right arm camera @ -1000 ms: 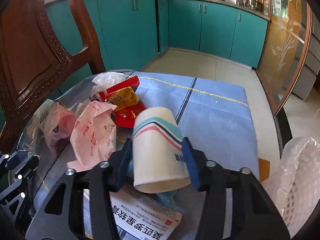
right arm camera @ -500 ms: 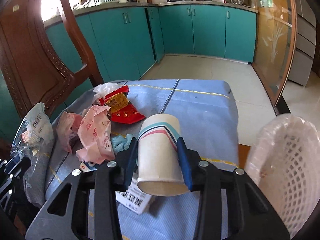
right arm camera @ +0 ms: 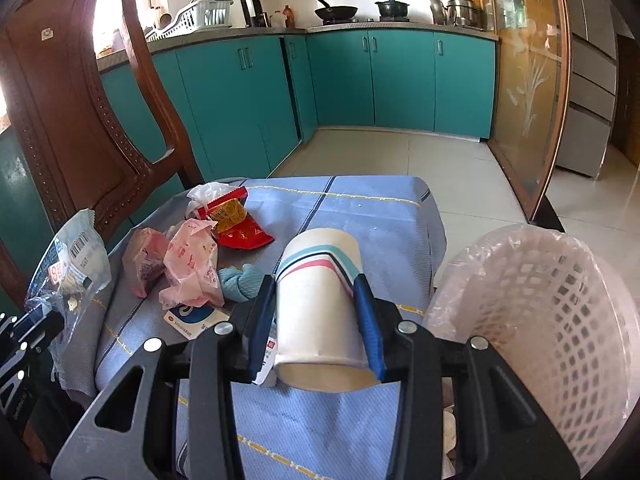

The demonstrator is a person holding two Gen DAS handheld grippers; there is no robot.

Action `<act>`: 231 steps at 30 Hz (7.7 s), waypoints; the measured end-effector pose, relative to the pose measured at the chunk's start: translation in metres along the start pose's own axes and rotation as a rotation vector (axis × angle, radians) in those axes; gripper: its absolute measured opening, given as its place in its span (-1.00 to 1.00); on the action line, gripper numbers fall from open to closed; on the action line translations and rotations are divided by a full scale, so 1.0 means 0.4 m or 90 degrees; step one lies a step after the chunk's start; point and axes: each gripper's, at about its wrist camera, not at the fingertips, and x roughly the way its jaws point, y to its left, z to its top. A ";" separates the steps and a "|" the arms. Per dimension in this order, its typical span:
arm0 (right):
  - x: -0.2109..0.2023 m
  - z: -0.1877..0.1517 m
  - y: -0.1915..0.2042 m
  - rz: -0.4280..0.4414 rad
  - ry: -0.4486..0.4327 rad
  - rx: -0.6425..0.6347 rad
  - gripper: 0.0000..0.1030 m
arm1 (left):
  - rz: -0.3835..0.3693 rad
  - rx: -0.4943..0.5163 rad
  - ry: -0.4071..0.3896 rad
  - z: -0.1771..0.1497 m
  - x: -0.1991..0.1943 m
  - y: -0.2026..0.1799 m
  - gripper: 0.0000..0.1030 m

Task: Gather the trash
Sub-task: 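Carry the paper cup with the right gripper into the wastebasket while the left drops the clear plastic bag there, then grasp the white-blue ointment box with the right gripper and lift it, then grasp the pink printed paper with the left gripper while the right holds the box, then carry the pink paper with the left gripper and the box with the right into the wastebasket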

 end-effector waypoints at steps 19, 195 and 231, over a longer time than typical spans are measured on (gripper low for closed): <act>-0.042 -0.001 0.042 -0.004 -0.019 -0.034 -0.22 | -0.036 -0.009 -0.009 0.002 -0.028 -0.008 -0.64; 0.149 -0.073 0.122 0.091 0.114 -0.091 0.46 | -0.063 -0.031 0.224 -0.034 0.249 0.019 -0.49; 0.118 -0.075 0.108 0.052 0.084 -0.102 -0.28 | -0.019 0.078 0.062 0.086 0.045 -0.078 -0.80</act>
